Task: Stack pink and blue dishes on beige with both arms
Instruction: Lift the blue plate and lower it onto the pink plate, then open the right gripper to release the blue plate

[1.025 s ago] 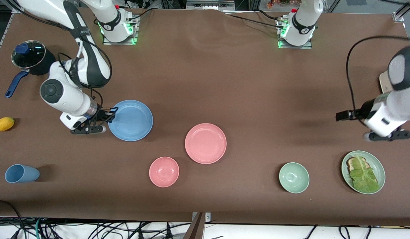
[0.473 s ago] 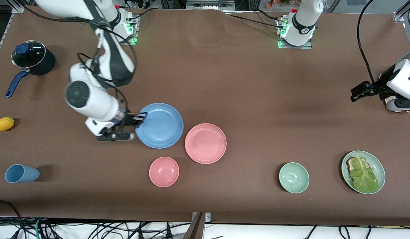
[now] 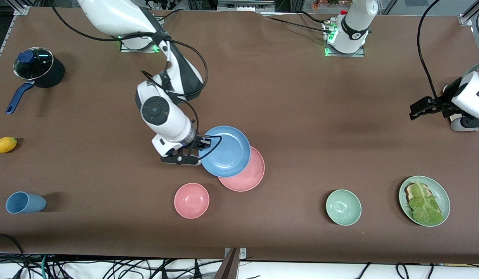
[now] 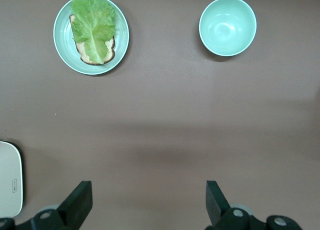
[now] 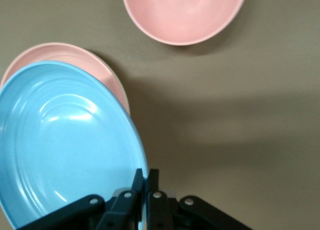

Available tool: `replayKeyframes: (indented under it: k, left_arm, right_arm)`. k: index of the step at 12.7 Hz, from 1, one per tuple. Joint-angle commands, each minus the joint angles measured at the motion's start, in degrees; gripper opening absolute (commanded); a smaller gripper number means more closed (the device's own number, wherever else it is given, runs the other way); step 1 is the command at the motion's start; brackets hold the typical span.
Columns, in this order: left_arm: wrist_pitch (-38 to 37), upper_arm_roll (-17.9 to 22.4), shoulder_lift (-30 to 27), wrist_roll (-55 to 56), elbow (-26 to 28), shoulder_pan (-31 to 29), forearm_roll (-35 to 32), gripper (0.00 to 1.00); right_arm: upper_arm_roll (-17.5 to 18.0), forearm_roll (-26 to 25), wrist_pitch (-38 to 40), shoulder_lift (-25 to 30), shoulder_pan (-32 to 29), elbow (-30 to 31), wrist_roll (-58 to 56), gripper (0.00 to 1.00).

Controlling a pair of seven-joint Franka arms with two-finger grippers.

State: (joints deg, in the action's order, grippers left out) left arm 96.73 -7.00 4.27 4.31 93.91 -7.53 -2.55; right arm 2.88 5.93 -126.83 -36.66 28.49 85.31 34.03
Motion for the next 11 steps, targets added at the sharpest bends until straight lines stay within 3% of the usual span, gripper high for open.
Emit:
replayKeyframes:
  k: [1,8,11]
  left_arm:
    - [0.4,0.2,-0.6,-1.6,0.2,-0.3,1.4,1.00]
    - [0.4,0.2,-0.6,-1.6,0.1,-0.3,3.4,1.00]
    - [0.4,0.2,-0.6,-1.4,0.1,-0.3,3.4,1.00]
  right_arm:
    - [-0.5,0.0,-5.4,-4.3,2.2,-2.4,3.8,0.00]
    - [-0.6,0.0,-11.8,-7.5,3.2,-2.6,5.2,0.00]
    - [-0.6,-0.1,-12.6,-10.3,3.2,-6.1,5.1,0.00]
